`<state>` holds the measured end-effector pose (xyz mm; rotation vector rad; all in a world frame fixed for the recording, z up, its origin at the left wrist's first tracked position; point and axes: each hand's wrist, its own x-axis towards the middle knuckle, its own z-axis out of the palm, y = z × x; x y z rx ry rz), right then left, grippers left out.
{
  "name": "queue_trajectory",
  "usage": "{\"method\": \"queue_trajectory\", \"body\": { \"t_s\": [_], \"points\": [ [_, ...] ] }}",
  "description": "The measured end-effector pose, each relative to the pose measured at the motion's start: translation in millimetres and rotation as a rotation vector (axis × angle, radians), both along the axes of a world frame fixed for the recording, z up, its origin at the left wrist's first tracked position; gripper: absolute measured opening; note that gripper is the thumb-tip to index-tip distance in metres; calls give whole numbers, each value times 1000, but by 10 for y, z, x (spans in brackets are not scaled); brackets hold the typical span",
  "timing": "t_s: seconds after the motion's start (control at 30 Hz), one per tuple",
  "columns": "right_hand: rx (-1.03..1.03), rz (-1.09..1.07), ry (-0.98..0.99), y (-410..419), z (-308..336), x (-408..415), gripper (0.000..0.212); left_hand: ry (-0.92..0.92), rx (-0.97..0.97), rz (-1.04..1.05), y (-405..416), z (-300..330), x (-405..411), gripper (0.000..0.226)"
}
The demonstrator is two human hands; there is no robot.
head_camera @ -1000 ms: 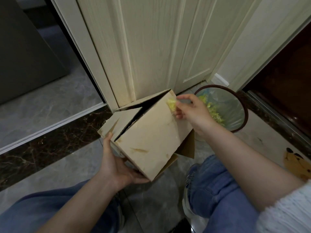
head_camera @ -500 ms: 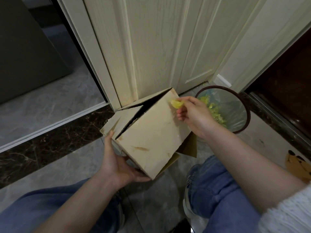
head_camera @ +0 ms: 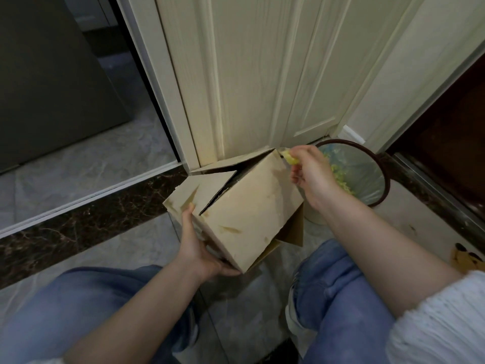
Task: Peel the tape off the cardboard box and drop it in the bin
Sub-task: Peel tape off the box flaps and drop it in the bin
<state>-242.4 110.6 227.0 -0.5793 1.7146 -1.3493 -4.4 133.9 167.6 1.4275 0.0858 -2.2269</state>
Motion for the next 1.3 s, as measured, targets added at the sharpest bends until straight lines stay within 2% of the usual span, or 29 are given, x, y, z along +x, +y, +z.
{"method": "queue_trajectory", "body": {
  "t_s": [0.1, 0.2, 0.23, 0.27, 0.33, 0.37, 0.43, 0.5, 0.57, 0.73, 0.8, 0.87, 1.0, 1.13, 1.23, 1.3],
  "points": [
    [-3, -30, 59, 73, -70, -102, 5, -56, 6, 32, 128, -100, -67, 120],
    [16, -97, 63, 105, -174, -174, 3, -105, 17, 87, 309, -129, -174, 98],
    [28, -107, 71, 106, -207, -184, 10, -123, 29, 103, 359, -132, -216, 93],
    [41, -97, 93, 114, -243, -199, 25, -140, 45, 120, 404, -152, -269, 92],
    [61, -25, 170, 146, -320, -226, 59, -170, 56, 142, 466, -222, -359, 103],
    [78, 20, 224, 151, -374, -240, 65, -181, 56, 155, 476, -251, -390, 115],
    [119, 74, 284, 158, -447, -248, 54, -226, 71, 175, 482, -378, -430, 147],
    [132, 84, 311, 108, -514, -265, 29, -260, 83, 208, 486, -568, -470, 161],
    [146, 113, 323, 43, -588, -279, 21, -248, 88, 242, 484, -757, -544, 158],
    [166, 159, 232, -144, -911, -240, 19, -206, 117, 403, 425, -1094, -844, 153],
    [197, 162, 178, -257, -1006, -205, 21, -250, 101, 375, 422, -1122, -1002, 147],
    [243, 134, 116, -377, -1144, -196, 24, -218, 101, 312, 428, -1103, -1162, 133],
    [289, 99, 102, -527, -1408, -275, 23, -136, 105, 251, 326, -1219, -1319, 84],
    [304, 19, 52, -657, -1497, -344, 20, -162, 122, 96, 171, -1390, -1274, 71],
    [308, -26, -8, -724, -1578, -327, 22, -212, 88, 111, 15, -1484, -1191, 46],
    [311, -52, -59, -741, -1595, -311, 24, -225, 34, 95, -57, -1584, -1133, 40]
  ]
}}
